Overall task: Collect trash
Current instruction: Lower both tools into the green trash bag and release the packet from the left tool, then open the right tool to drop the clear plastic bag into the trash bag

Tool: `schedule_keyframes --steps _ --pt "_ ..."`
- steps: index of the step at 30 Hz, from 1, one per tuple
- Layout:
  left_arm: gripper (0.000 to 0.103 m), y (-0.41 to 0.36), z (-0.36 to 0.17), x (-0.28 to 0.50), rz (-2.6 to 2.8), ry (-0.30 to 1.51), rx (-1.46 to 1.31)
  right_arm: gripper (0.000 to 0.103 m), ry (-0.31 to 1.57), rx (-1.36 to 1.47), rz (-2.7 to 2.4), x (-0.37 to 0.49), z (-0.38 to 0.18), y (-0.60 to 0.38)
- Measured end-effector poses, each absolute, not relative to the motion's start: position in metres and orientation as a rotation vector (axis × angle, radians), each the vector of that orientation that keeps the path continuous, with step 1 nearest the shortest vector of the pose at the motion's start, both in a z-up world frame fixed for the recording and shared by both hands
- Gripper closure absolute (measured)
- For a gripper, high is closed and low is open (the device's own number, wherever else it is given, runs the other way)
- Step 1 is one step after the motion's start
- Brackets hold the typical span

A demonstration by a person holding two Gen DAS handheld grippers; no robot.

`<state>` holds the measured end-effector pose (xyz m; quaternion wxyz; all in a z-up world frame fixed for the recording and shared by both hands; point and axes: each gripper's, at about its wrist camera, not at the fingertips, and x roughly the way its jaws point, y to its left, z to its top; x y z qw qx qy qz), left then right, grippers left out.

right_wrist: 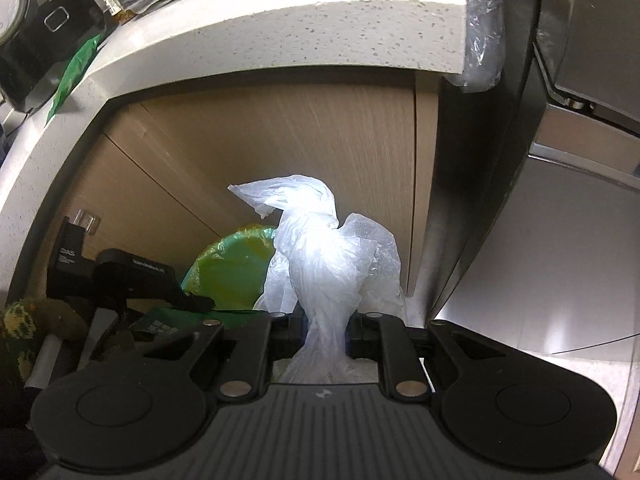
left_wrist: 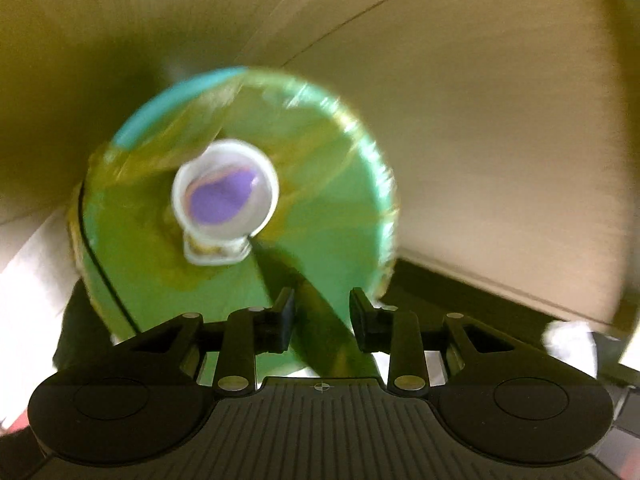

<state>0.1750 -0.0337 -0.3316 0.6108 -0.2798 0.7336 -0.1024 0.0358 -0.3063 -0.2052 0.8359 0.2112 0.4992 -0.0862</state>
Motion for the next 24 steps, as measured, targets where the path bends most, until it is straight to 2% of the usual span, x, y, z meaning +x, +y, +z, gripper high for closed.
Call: schedule_keyframes --steps 7,15,24 --pt "0.070 -0.020 -0.292 0.173 -0.319 1.530 -0.652 0.088 1.073 0.421 -0.134 0.049 -0.205 -0.300" --pt "0.070 -0.012 -0.261 0.156 -0.383 1.467 -0.536 0.088 1.125 0.375 -0.010 0.079 -0.210 -0.270" --pt "0.070 -0.006 -0.181 0.148 -0.552 1.251 -0.410 0.088 1.153 0.348 0.090 0.112 -0.211 -0.231"
